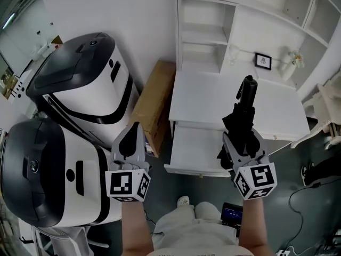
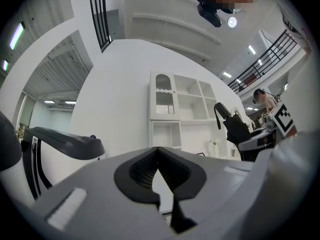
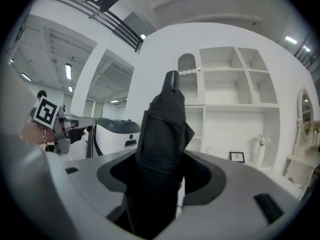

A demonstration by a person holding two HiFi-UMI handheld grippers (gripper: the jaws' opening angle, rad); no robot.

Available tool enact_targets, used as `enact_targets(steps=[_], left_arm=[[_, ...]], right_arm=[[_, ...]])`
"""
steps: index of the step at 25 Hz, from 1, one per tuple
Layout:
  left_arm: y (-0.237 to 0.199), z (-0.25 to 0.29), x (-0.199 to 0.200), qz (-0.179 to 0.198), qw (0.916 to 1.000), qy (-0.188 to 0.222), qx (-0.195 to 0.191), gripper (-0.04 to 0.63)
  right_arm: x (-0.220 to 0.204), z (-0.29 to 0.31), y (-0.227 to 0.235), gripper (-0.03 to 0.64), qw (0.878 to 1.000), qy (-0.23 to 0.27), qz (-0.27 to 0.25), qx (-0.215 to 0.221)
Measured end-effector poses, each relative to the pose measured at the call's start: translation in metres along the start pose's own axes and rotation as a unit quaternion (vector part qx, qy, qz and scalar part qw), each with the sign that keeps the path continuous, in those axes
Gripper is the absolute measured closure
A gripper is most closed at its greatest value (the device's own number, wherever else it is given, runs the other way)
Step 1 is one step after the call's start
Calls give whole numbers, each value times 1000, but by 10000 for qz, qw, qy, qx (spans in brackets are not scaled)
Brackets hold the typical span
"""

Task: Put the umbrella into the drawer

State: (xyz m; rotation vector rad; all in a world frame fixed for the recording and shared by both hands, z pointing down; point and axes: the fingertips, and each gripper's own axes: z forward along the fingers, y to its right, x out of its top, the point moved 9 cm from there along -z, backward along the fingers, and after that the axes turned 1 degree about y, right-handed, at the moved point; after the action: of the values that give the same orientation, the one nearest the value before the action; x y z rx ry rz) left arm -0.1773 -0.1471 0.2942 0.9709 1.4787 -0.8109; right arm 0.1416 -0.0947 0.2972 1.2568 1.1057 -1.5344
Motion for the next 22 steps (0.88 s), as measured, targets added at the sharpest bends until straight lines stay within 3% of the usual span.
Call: enact_targets(steps=[12,22], left_arm=[[-13,25,-42,-176,9986,-500,-80,594],[-19,39,-64,-347,9964,-768,70,592]], right_arm=[[-45,45,-3,348,9969,-752,200,147],[-85,69,-3,348,9882,-1445,173,469]])
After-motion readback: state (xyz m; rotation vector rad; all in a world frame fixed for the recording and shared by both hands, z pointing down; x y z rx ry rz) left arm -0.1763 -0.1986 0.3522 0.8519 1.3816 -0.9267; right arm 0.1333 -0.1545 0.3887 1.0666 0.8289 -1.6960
